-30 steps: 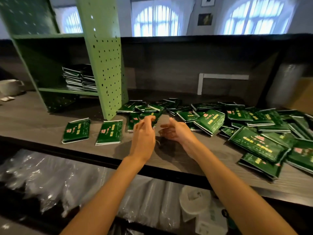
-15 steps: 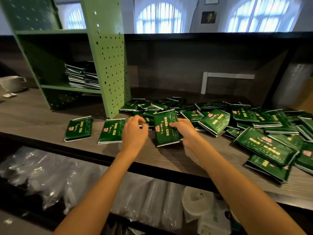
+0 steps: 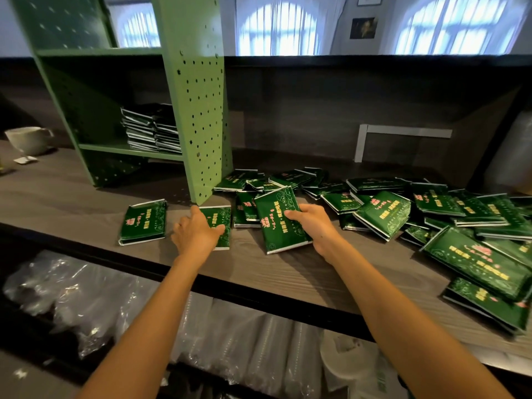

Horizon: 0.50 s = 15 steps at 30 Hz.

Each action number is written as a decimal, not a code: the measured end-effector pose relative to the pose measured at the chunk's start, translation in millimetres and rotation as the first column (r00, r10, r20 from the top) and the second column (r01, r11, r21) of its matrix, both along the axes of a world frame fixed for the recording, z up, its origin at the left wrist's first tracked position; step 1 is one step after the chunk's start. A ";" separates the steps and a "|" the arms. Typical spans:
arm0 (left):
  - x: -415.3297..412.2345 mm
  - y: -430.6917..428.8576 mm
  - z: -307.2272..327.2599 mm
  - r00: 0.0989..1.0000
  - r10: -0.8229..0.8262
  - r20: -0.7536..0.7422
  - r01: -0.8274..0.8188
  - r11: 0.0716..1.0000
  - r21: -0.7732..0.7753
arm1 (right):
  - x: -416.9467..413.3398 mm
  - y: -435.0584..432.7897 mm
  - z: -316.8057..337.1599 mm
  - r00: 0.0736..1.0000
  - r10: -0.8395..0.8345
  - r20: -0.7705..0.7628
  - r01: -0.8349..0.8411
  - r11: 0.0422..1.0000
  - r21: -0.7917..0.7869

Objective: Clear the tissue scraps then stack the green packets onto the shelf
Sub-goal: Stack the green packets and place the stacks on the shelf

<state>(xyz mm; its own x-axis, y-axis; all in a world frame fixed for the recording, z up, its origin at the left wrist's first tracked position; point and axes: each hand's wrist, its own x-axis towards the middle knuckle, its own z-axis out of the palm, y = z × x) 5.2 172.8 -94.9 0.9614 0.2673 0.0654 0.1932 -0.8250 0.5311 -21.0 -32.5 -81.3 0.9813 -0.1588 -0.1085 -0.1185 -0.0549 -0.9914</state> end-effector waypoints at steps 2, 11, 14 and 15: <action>1.7 2.1 5.1 1.000 -0.006 -0.009 0.004 0.989 -0.145 | 1.0 -1.2 0.1 1.000 0.007 0.003 -0.007 1.000 -0.009; 3.8 -18.5 10.8 0.999 -0.031 0.029 0.041 0.859 -0.510 | 3.8 -6.2 -1.2 0.999 -0.044 0.018 0.044 0.999 0.011; -1.4 -23.3 18.5 0.984 0.040 0.173 0.063 0.831 -0.553 | 2.6 -9.7 -0.5 0.997 -0.069 0.028 0.068 0.997 0.025; -5.1 -25.8 22.8 0.970 0.056 0.236 0.089 0.823 -0.561 | 1.8 -10.3 -0.7 0.997 -0.071 0.030 0.070 0.997 0.025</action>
